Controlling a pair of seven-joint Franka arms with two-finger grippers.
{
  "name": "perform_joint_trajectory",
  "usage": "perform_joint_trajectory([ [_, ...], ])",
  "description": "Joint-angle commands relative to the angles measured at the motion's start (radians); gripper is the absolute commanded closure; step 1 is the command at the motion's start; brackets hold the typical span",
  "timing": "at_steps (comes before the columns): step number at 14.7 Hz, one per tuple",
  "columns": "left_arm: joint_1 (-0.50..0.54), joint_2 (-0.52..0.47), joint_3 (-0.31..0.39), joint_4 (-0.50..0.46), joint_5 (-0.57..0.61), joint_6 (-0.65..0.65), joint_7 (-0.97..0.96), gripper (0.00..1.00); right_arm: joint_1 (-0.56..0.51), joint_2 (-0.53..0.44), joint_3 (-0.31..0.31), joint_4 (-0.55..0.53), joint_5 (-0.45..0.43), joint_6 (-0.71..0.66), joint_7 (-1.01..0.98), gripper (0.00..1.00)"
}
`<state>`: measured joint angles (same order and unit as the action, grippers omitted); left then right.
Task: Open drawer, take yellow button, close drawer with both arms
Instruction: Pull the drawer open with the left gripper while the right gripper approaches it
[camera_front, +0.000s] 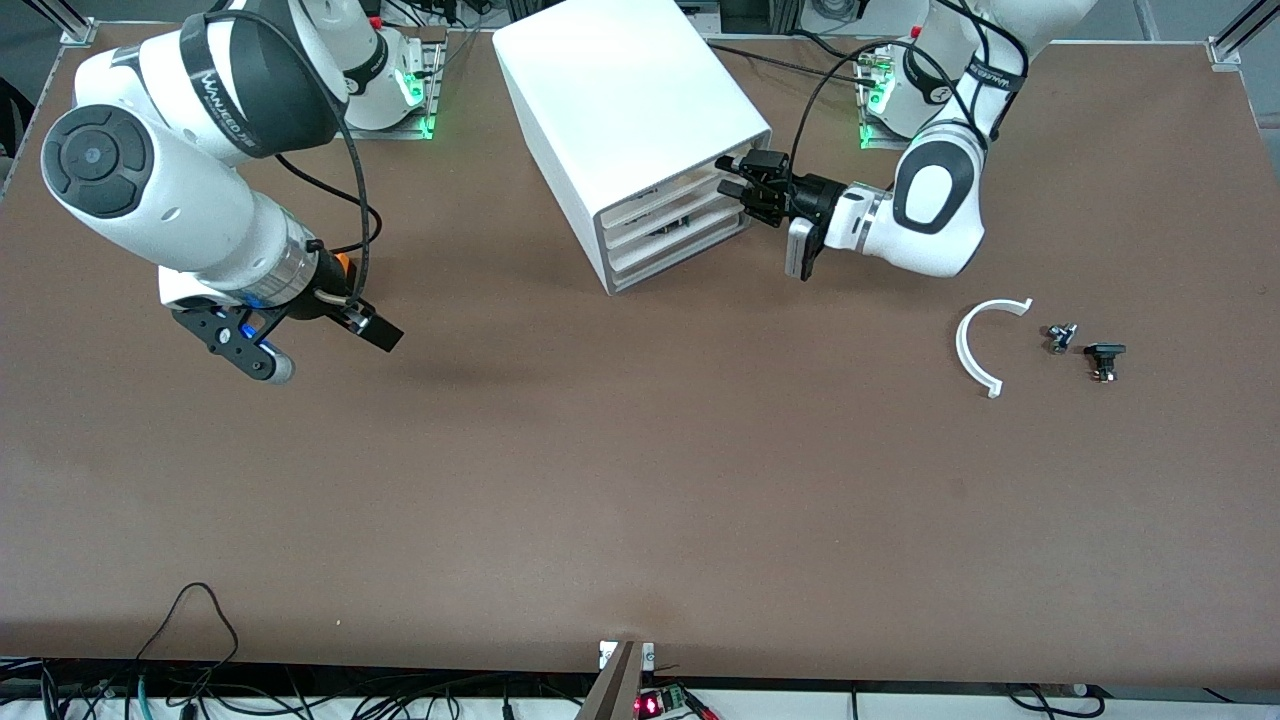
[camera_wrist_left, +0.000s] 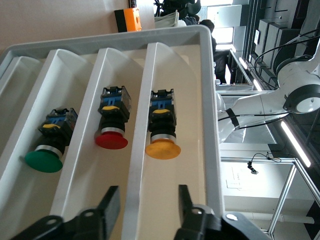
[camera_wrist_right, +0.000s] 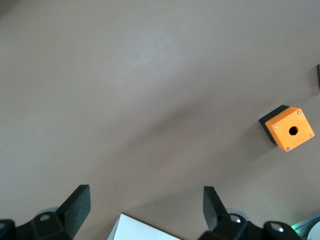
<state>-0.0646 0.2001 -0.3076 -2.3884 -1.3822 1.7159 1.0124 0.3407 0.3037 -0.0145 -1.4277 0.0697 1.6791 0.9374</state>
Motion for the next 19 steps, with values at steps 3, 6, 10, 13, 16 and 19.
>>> perform_joint_trajectory([
  [3, 0.003, -0.024, -0.016, -0.041, -0.041, 0.022, 0.029, 0.48, 0.031, 0.041, -0.005, 0.069, 0.002, -0.012, 0.08, 0.0],
  [6, 0.005, -0.016, -0.042, -0.046, -0.044, 0.049, 0.031, 0.56, 0.041, 0.041, -0.005, 0.081, 0.002, -0.013, 0.092, 0.0],
  [10, 0.008, -0.004, -0.074, -0.046, -0.052, 0.067, 0.037, 0.9, 0.07, 0.052, -0.005, 0.122, 0.01, -0.01, 0.182, 0.0],
  [13, 0.019, -0.002, -0.074, -0.043, -0.051, 0.064, 0.037, 1.0, 0.11, 0.092, -0.005, 0.18, 0.012, 0.001, 0.308, 0.0],
  [16, 0.04, -0.001, -0.07, -0.031, -0.044, 0.063, 0.02, 1.0, 0.158, 0.156, -0.005, 0.275, 0.012, 0.001, 0.444, 0.0],
  [19, 0.103, 0.028, -0.065, 0.015, 0.011, 0.063, 0.015, 1.0, 0.196, 0.198, -0.005, 0.323, 0.012, 0.02, 0.541, 0.0],
])
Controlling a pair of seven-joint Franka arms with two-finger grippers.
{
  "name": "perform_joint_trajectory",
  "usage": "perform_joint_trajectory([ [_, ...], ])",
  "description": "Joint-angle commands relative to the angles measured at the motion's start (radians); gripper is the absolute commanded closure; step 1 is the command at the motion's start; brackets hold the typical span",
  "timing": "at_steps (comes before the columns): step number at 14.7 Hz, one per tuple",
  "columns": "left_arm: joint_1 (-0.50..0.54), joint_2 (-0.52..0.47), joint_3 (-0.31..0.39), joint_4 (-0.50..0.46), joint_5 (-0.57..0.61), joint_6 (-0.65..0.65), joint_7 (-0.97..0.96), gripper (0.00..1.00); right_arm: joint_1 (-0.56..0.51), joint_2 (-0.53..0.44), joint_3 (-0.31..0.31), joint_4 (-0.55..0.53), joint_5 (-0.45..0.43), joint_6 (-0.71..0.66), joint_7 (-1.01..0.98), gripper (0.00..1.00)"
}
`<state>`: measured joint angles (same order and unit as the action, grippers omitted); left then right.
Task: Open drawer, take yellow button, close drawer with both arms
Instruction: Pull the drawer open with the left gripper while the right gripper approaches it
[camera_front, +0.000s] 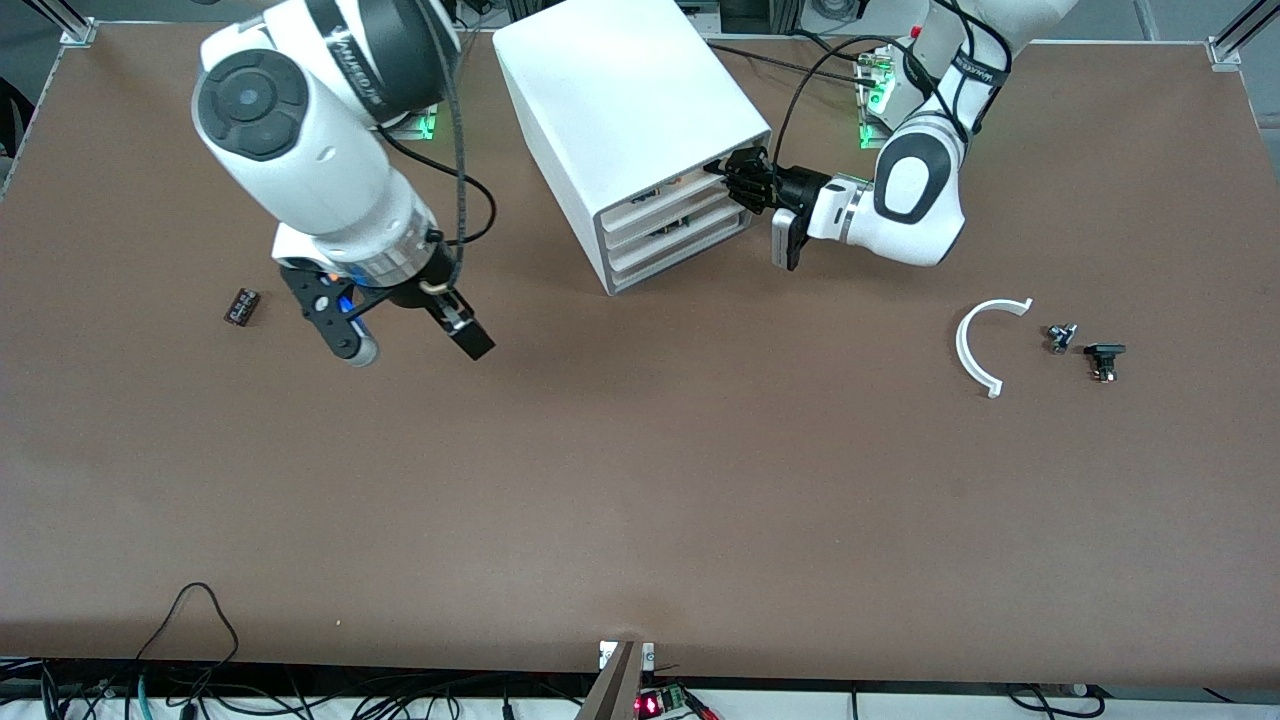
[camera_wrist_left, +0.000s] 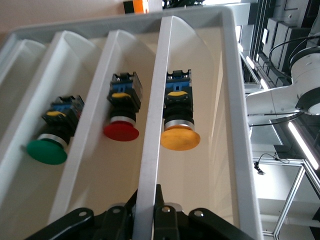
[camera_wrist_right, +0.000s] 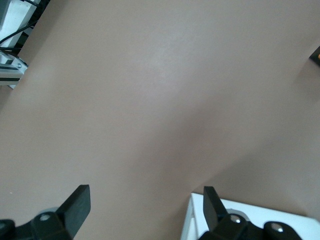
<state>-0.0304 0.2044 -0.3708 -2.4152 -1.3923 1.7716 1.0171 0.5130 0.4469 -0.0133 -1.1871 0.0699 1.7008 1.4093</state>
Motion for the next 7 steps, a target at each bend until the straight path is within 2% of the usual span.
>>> perform_joint_trajectory([
  [1, 0.093, 0.042, -0.002, 0.073, 0.063, 0.008, 0.009, 1.0, 0.035, 0.059, -0.007, 0.084, 0.011, 0.014, 0.095, 0.0],
  [5, 0.21, 0.159, -0.004, 0.243, 0.246, 0.002, -0.002, 1.0, 0.09, 0.07, -0.007, 0.086, 0.011, 0.072, 0.207, 0.0],
  [7, 0.239, 0.199, -0.004, 0.307, 0.3, 0.0, -0.015, 1.0, 0.122, 0.075, -0.007, 0.086, 0.011, 0.111, 0.272, 0.0],
])
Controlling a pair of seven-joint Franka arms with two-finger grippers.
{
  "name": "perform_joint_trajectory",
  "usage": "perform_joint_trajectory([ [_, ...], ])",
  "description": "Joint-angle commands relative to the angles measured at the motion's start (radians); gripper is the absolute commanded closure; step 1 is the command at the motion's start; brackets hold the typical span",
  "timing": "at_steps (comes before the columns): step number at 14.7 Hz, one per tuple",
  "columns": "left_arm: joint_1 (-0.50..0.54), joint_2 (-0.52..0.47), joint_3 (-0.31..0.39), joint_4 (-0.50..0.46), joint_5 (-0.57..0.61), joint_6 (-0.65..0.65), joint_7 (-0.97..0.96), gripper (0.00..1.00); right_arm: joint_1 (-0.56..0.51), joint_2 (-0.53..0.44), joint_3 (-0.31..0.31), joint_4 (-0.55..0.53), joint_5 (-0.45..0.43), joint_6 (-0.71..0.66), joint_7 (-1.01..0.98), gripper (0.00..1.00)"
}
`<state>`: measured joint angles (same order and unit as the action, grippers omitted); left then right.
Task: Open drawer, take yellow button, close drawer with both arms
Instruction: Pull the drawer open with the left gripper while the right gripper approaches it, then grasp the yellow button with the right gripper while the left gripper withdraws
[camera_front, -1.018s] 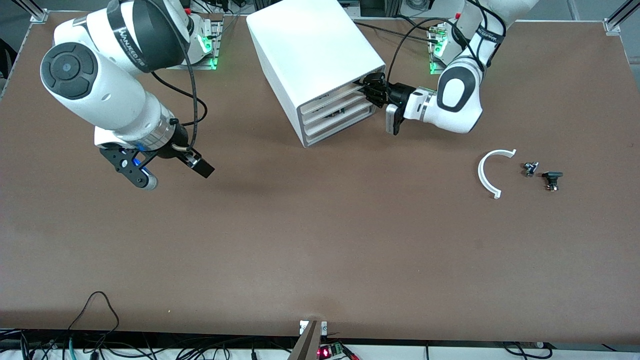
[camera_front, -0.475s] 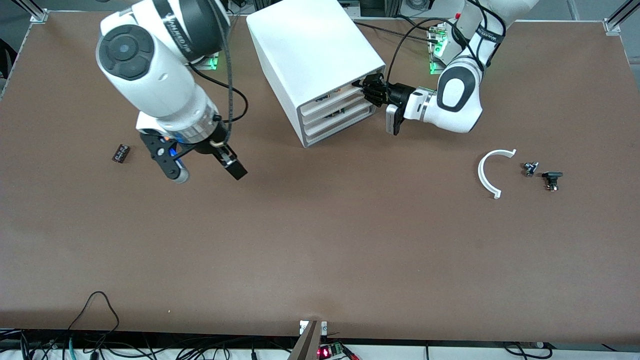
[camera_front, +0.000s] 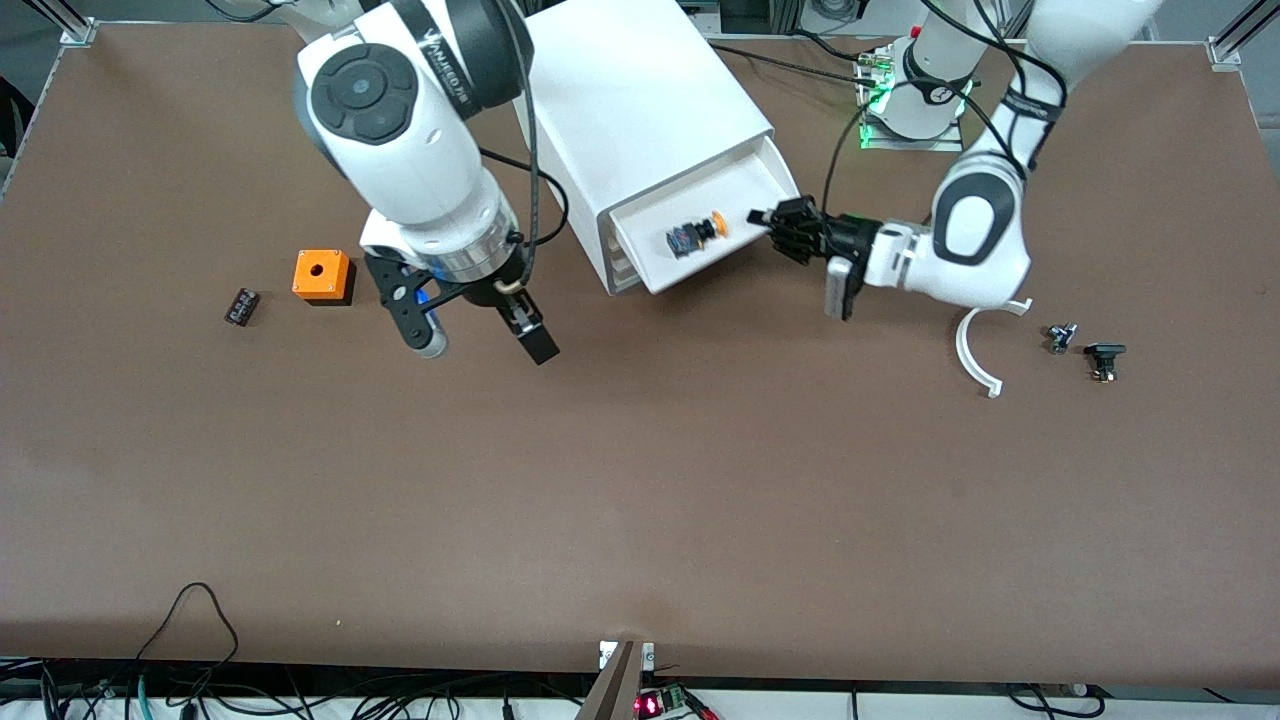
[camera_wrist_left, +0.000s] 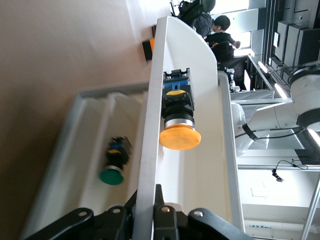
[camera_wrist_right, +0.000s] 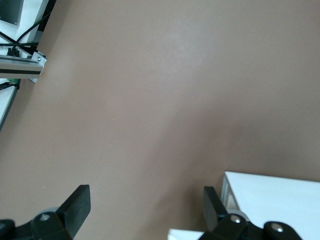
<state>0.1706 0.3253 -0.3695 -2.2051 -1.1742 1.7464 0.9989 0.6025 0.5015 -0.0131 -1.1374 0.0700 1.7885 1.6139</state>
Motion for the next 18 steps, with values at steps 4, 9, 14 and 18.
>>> perform_joint_trajectory([
  [4, 0.049, 0.086, -0.005, 0.116, 0.097, 0.025, -0.02, 0.61, 0.104, 0.06, -0.007, 0.056, 0.01, 0.132, 0.213, 0.0],
  [9, 0.052, 0.072, -0.002, 0.114, 0.1, 0.012, -0.026, 0.0, 0.19, 0.15, -0.013, 0.125, 0.002, 0.158, 0.336, 0.0],
  [14, 0.052, 0.035, -0.002, 0.117, 0.116, 0.01, -0.091, 0.0, 0.259, 0.195, -0.015, 0.123, -0.002, 0.137, 0.419, 0.0],
  [18, 0.084, 0.003, -0.002, 0.229, 0.267, -0.05, -0.25, 0.0, 0.272, 0.233, -0.013, 0.116, -0.01, 0.135, 0.41, 0.0],
])
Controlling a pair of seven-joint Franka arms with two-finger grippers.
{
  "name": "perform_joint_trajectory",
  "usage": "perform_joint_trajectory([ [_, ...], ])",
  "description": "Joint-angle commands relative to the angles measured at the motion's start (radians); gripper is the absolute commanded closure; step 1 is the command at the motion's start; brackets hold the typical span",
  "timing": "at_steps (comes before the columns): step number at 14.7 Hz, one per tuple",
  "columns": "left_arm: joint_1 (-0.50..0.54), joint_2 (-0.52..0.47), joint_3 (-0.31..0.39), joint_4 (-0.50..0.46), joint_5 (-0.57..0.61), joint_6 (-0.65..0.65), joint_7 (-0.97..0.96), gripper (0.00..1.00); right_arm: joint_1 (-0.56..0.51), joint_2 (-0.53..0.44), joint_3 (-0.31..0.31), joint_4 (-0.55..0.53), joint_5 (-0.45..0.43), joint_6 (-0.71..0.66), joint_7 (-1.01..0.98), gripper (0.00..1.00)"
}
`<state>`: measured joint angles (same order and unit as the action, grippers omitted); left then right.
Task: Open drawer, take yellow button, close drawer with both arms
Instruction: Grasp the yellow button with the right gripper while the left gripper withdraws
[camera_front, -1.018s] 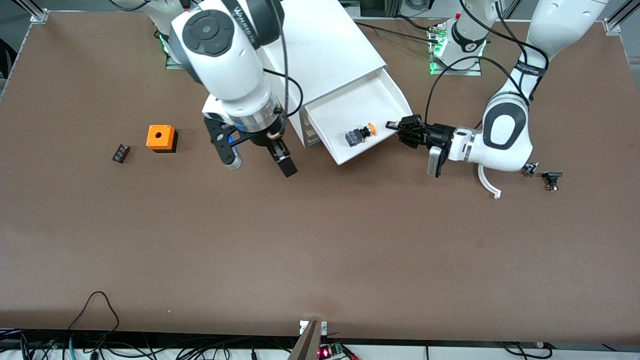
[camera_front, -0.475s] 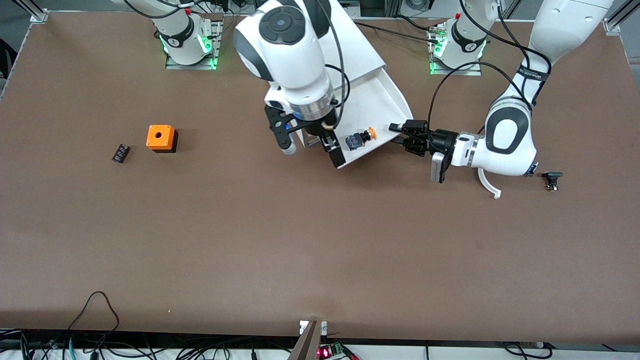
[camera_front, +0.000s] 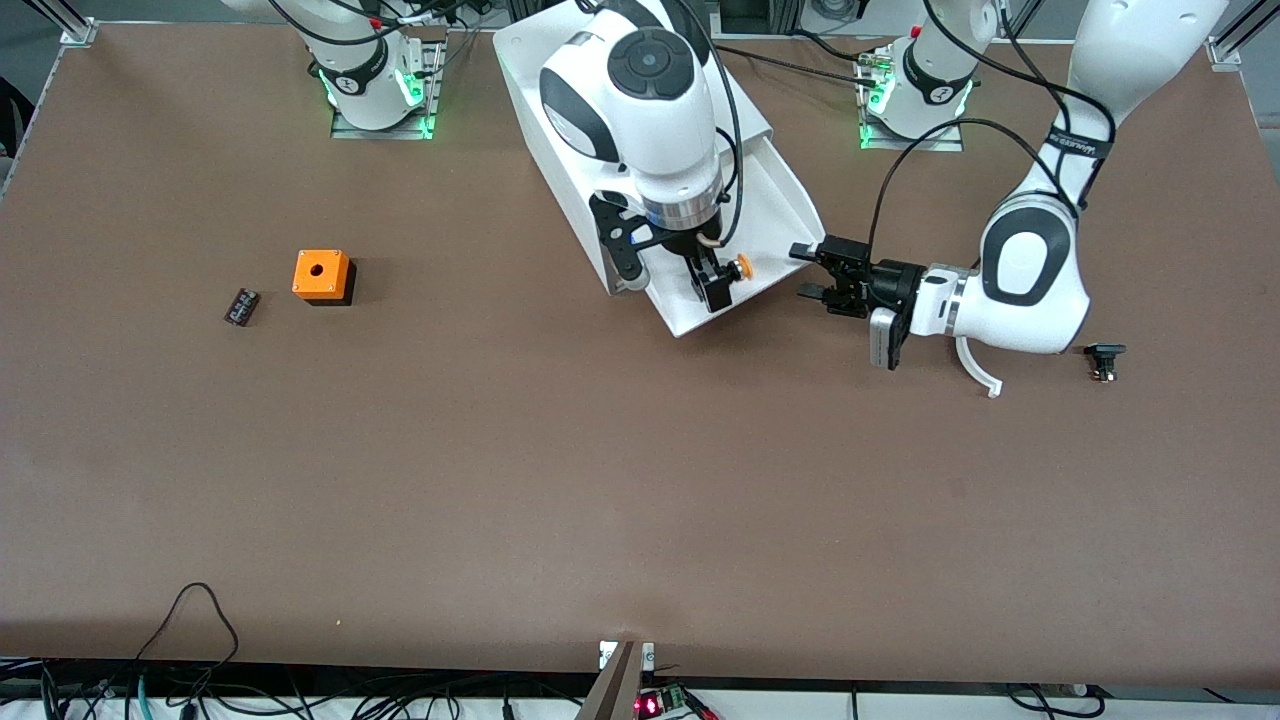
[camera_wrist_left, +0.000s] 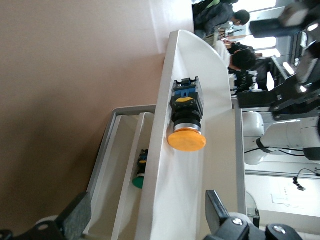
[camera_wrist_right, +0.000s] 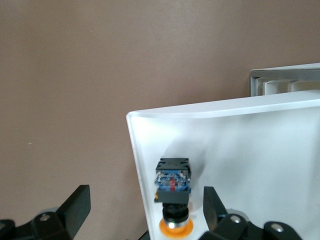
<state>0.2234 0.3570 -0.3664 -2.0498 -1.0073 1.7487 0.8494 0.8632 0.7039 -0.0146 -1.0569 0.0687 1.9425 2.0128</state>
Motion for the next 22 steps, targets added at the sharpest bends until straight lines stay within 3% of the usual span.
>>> perform_joint_trajectory([
  [1, 0.045, -0.029, -0.005, 0.123, 0.166, -0.076, -0.159, 0.0, 0.019, 0.035, -0.01, 0.034, -0.027, -0.02, 0.006, 0.0],
  [5, 0.07, -0.029, -0.006, 0.304, 0.399, -0.187, -0.399, 0.0, 0.025, 0.058, -0.007, 0.034, -0.038, -0.019, 0.001, 0.02],
  [6, 0.07, -0.03, -0.006, 0.337, 0.445, -0.208, -0.449, 0.0, 0.025, 0.058, -0.007, 0.034, -0.038, -0.02, 0.001, 0.11],
  [9, 0.068, -0.03, -0.014, 0.436, 0.574, -0.273, -0.587, 0.0, 0.023, 0.058, -0.005, 0.034, -0.03, -0.022, -0.005, 0.61],
  [12, 0.065, -0.03, -0.022, 0.5, 0.673, -0.328, -0.687, 0.0, 0.025, 0.055, -0.005, 0.034, -0.036, -0.022, -0.011, 1.0],
  [18, 0.056, -0.053, -0.026, 0.56, 0.872, -0.334, -0.785, 0.0, 0.02, 0.034, -0.008, 0.046, -0.038, -0.045, -0.041, 1.0],
  [22, -0.033, -0.017, -0.02, 0.652, 1.157, -0.316, -0.765, 0.0, -0.03, -0.03, -0.008, 0.063, -0.029, -0.074, -0.172, 1.0],
])
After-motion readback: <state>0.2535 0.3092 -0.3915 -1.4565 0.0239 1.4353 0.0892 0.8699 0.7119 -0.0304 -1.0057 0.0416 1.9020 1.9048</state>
